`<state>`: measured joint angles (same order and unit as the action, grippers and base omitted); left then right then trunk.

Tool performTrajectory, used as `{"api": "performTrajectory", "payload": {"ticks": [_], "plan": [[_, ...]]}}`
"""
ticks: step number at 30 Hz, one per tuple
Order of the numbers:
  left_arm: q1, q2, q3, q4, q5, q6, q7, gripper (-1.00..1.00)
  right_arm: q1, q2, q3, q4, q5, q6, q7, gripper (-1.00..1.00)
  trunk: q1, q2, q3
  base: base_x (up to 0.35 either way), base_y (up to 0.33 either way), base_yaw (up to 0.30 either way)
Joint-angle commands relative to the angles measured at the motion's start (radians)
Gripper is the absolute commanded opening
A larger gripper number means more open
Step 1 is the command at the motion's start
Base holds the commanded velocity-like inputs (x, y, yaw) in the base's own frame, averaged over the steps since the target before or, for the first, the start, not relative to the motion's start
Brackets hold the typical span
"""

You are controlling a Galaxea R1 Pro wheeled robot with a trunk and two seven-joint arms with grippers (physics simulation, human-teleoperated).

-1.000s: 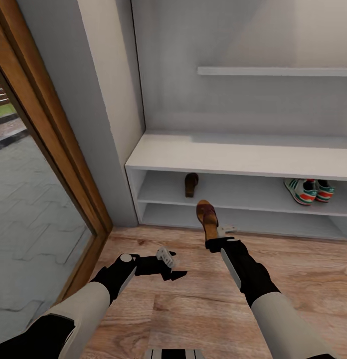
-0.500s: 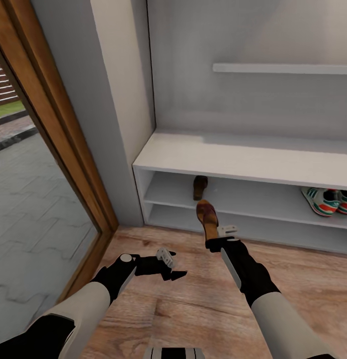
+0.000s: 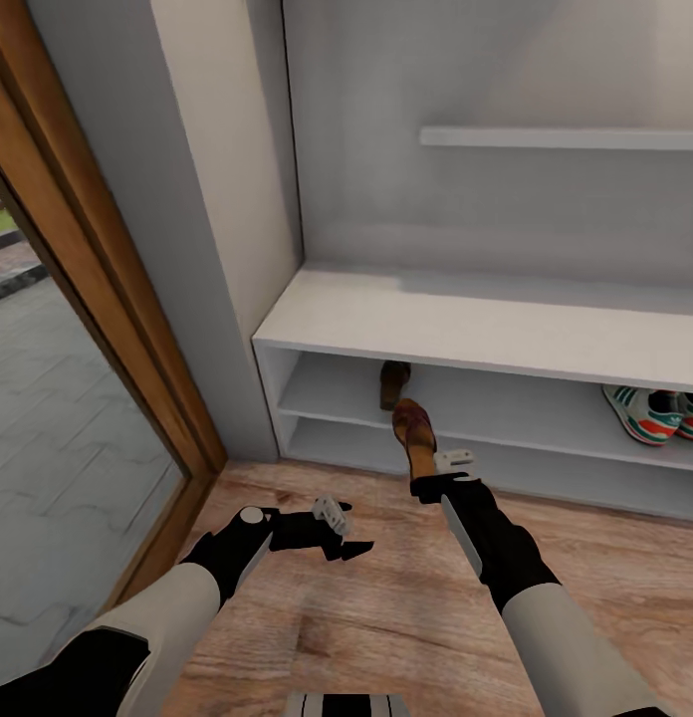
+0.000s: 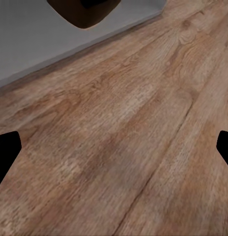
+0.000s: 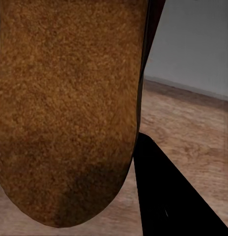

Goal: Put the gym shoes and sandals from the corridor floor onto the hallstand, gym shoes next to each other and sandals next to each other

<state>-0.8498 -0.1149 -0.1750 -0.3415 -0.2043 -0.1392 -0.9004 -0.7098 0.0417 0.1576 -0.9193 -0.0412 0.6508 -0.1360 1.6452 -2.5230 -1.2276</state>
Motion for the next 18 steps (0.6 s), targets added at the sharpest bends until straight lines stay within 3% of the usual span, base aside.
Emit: {"api": "performTrajectory", "payload": {"ticks": [1,10,18], "plan": [[0.000,0.000,0.002,-0.001,-0.010,-0.010,0.000,1.00,0.000,0.000,0.002,-0.001,-0.008,0.004,-0.008,-1.00,0.000,0.000,-0.001,0.027,-0.024,0.000],[0.000,-0.006,0.002,-0.001,-0.010,-0.010,0.000,1.00,0.000,0.000,0.002,-0.001,-0.008,0.004,-0.008,-1.00,0.000,0.000,-0.001,0.157,-0.155,0.000],[0.000,-0.006,0.002,-0.001,-0.010,-0.010,0.000,1.00,0.000,0.000,0.002,0.000,-0.008,0.004,-0.008,-1.00,0.000,0.000,-0.001,0.031,-0.026,0.000]]}}
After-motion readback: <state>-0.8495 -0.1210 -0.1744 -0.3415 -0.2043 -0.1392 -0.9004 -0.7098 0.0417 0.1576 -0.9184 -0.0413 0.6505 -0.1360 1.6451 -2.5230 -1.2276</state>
